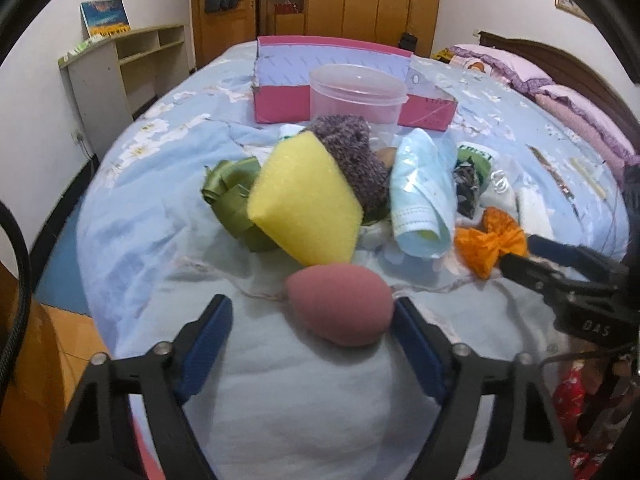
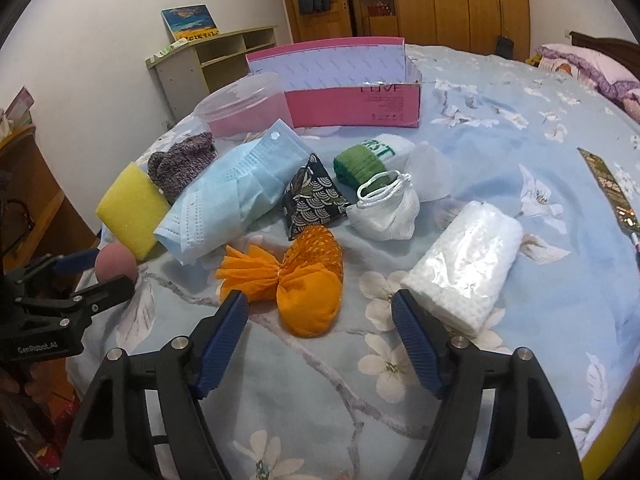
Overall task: Organize soft objects
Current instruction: 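Grasp the pink egg sponge with the left tool while the right tool grasps the orange mesh bow, then carry the pink sponge and orange bow in both tools over the pink box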
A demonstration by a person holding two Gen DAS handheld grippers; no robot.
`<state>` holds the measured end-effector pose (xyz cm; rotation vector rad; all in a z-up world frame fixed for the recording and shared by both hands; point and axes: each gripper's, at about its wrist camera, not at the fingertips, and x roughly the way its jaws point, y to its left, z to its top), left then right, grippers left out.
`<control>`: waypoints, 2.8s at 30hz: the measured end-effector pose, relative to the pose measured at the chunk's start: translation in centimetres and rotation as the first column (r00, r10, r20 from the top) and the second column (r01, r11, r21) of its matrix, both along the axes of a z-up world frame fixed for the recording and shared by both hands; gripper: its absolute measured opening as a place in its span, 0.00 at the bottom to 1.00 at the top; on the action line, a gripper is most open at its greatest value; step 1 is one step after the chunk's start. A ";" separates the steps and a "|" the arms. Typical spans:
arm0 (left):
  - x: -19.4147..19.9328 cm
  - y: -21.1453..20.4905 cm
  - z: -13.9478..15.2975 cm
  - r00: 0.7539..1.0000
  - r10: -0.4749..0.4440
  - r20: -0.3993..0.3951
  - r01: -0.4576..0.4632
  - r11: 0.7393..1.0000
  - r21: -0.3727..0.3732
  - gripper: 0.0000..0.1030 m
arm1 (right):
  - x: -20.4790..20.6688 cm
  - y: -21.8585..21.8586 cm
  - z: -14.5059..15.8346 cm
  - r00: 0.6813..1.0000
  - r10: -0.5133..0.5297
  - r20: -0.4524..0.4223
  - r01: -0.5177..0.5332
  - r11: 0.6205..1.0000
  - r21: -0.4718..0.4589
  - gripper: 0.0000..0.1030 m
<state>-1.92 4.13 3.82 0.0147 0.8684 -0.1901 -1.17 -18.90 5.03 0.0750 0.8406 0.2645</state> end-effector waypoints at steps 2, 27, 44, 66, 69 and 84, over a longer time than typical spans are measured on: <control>0.0 0.0 0.0 1.000 -0.005 0.002 0.005 1.000 -0.019 0.76 | 0.2 0.1 -0.1 1.000 0.003 0.001 -0.003 1.000 0.002 0.72; -1.4 -0.3 2.0 0.997 -0.069 0.045 0.072 0.996 -0.061 0.49 | -0.7 0.7 1.3 0.996 0.056 0.071 -0.058 0.998 0.030 0.31; 2.2 0.4 5.9 0.995 -0.072 0.067 0.074 0.997 -0.036 0.49 | 0.8 1.5 5.6 0.990 0.102 0.100 -0.108 0.993 0.054 0.31; 12.2 1.4 9.4 0.995 -0.034 0.092 0.038 0.998 -0.044 0.49 | 8.5 0.0 8.5 0.988 0.090 0.128 -0.095 0.995 0.031 0.31; 13.4 1.5 9.5 0.995 -0.031 0.093 0.035 0.998 -0.042 0.49 | 9.6 -0.2 8.8 0.987 0.085 0.135 -0.089 0.996 0.022 0.31; 20.8 0.6 10.1 0.996 -0.028 0.089 0.031 0.999 -0.036 0.49 | 15.5 -0.5 9.6 0.986 0.053 0.158 -0.048 0.998 -0.035 0.31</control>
